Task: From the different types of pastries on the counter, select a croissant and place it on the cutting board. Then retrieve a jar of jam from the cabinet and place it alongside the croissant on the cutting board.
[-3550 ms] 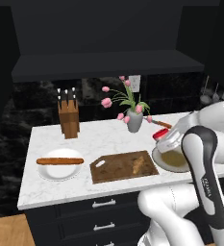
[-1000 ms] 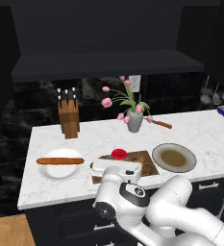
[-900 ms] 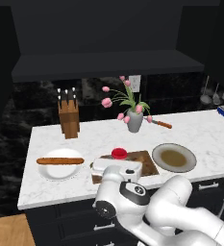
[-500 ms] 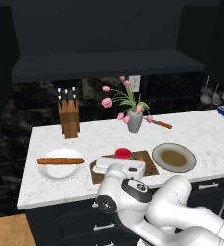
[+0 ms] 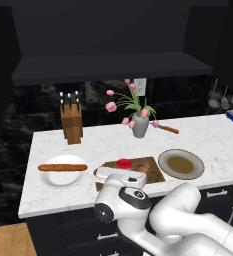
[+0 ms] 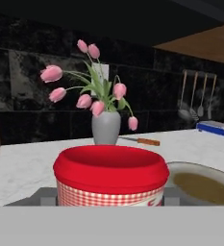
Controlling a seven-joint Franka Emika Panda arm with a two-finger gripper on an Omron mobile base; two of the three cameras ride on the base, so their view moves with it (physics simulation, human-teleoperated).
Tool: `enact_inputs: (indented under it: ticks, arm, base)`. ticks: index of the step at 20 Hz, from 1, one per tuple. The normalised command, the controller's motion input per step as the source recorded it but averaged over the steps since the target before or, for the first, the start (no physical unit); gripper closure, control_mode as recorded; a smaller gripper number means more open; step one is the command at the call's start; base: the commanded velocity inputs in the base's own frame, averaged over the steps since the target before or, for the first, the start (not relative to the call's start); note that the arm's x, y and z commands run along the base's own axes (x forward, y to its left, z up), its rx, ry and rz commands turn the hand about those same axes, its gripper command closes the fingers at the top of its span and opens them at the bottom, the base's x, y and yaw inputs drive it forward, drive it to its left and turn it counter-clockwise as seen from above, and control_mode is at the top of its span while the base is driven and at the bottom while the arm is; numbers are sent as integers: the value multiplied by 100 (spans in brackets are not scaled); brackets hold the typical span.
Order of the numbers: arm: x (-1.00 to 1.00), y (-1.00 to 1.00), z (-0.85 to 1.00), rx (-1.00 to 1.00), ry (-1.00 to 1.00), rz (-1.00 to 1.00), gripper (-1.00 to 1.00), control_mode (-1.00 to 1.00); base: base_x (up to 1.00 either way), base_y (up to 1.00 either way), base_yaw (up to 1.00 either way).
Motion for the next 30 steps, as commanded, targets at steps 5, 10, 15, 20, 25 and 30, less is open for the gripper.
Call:
enact_inputs:
  ticks: [5, 10, 15, 20, 25, 30]
  arm:
    - [10, -38, -63, 3, -4, 1, 100, -100]
    - [27, 2, 0, 0, 0, 0, 100, -100]
    - [38, 2, -4, 0, -4, 1, 100, -100]
    - [100, -18, -71, 1, 0, 0, 100, -100]
    - [39, -8, -25, 1, -2, 0, 100, -100]
    - [41, -10, -5, 1, -1, 1, 100, -100]
  base:
    - [0, 0, 0]
    - [0, 0, 0]
    - [0, 0, 0]
    - [0, 0, 0]
    - [0, 0, 0]
    - [0, 0, 0]
